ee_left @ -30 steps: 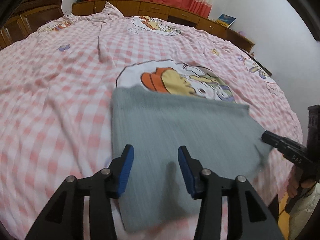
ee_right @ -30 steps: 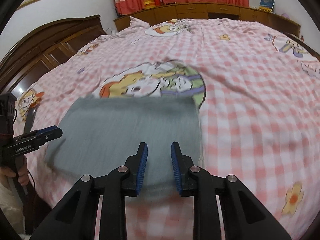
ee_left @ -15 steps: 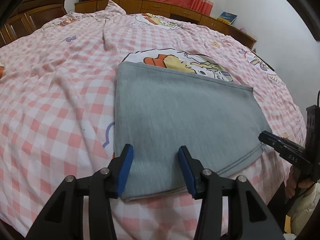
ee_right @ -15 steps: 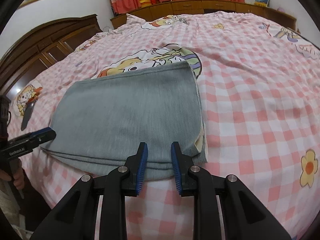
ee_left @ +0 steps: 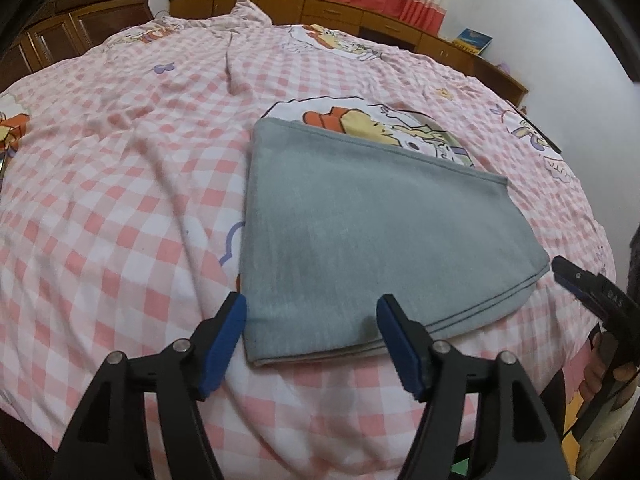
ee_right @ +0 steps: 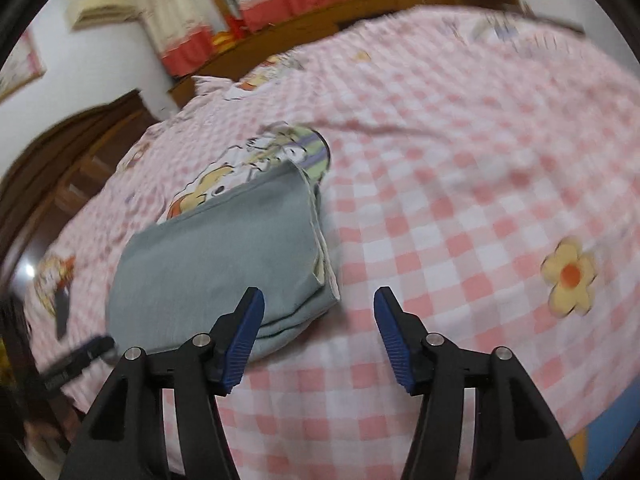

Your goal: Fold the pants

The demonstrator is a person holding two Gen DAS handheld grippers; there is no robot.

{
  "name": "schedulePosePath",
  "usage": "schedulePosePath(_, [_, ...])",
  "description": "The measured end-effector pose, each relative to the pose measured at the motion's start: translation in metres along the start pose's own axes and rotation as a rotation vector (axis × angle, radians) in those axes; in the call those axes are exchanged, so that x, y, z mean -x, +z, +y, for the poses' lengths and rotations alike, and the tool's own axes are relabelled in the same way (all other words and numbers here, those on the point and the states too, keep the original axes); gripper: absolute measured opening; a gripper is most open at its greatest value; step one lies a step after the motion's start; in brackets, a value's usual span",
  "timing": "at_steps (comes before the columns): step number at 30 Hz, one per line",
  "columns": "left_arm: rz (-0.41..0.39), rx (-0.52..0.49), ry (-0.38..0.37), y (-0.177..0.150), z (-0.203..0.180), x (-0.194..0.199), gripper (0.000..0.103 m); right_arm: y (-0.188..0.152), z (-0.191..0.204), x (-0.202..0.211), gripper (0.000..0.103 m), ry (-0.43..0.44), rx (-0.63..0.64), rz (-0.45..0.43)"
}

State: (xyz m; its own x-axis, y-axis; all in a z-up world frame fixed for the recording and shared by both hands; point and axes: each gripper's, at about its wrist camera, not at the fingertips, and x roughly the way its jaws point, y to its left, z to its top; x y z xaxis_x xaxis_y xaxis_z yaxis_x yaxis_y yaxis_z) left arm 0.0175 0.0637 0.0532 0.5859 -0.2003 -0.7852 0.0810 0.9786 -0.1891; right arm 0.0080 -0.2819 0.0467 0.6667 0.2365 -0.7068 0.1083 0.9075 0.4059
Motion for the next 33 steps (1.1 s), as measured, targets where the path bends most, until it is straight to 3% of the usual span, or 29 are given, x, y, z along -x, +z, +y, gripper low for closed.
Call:
schedulePosePath(4, [0.022,0.034,0.001,-0.004,0.008,-0.003,0.071,-0.004,-0.009,-0.026,0.058,0.084,-0.13,0.078])
schedulePosePath(8, [0.023,0.054,-0.006,-0.007,0.014,-0.001,0.071,-0.002,-0.001,-0.038,0.058,0.116,-0.136,0.062])
schedulePosePath(12, [0.024,0.061,-0.008,-0.007,0.016,-0.001,0.071,-0.001,0.007,-0.042,0.026,0.045,-0.113,0.036])
schedulePosePath(15, [0.025,0.059,-0.01,-0.007,0.016,-0.001,0.071,0.003,0.012,-0.03,0.022,0.045,-0.094,-0.01])
schedulePosePath(25, [-0.019,0.075,-0.014,-0.004,0.023,0.017,0.071,0.019,0.109,0.007,0.02,-0.021,0.322,-0.162])
schedulePosePath(33, [-0.068,0.1,0.015,-0.005,0.048,0.04,0.071,0.018,0.188,-0.003,0.02,0.082,0.528,-0.146])
